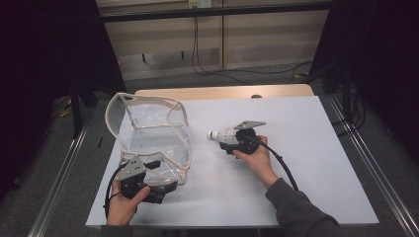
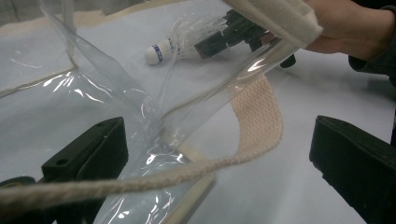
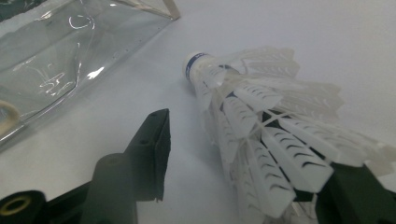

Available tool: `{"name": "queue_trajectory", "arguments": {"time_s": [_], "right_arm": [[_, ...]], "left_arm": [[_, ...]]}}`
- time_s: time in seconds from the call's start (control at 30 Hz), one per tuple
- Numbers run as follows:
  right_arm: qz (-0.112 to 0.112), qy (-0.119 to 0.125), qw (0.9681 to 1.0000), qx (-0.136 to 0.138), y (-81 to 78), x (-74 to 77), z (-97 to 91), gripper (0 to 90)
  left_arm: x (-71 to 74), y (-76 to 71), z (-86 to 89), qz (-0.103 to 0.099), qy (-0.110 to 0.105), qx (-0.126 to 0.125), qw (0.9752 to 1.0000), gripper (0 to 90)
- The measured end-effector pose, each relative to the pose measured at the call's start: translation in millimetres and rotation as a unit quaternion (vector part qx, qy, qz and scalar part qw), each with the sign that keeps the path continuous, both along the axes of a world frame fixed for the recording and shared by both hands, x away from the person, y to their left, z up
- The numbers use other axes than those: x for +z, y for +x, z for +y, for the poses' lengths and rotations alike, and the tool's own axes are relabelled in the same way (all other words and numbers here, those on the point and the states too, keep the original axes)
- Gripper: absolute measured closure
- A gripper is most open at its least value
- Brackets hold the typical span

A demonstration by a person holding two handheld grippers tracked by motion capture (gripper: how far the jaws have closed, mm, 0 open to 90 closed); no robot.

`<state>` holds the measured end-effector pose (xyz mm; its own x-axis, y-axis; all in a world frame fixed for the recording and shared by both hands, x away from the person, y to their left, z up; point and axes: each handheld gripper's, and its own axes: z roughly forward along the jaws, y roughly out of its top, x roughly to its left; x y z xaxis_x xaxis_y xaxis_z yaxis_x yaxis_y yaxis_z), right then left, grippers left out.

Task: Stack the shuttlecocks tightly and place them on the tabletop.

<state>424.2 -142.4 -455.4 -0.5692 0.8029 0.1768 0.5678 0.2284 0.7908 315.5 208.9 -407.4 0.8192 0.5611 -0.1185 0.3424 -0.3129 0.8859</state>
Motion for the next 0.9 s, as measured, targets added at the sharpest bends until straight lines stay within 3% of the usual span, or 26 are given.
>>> {"name": "queue_trajectory", "arguments": {"time_s": [0.5,0.73,0.9], "right_arm": [[0.002,0.001,0.9996,-0.027,4.5,-4.3,4.2,64.2],[-0.002,-0.014,0.9997,-0.020,6.8,-3.1,4.1,81.1],[-0.004,-0.015,0.9998,-0.009,6.3,0.1,3.4,82.5]], "left_arm": [[-0.3,-0.1,0.2,0.002,-0.001,0.001,1.0000,4.3],[-0.4,-0.2,0.3,0.002,-0.002,0.001,1.0000,4.4],[-0.5,-0.2,0.3,0.001,-0.002,0.001,1.0000,4.4]]}}
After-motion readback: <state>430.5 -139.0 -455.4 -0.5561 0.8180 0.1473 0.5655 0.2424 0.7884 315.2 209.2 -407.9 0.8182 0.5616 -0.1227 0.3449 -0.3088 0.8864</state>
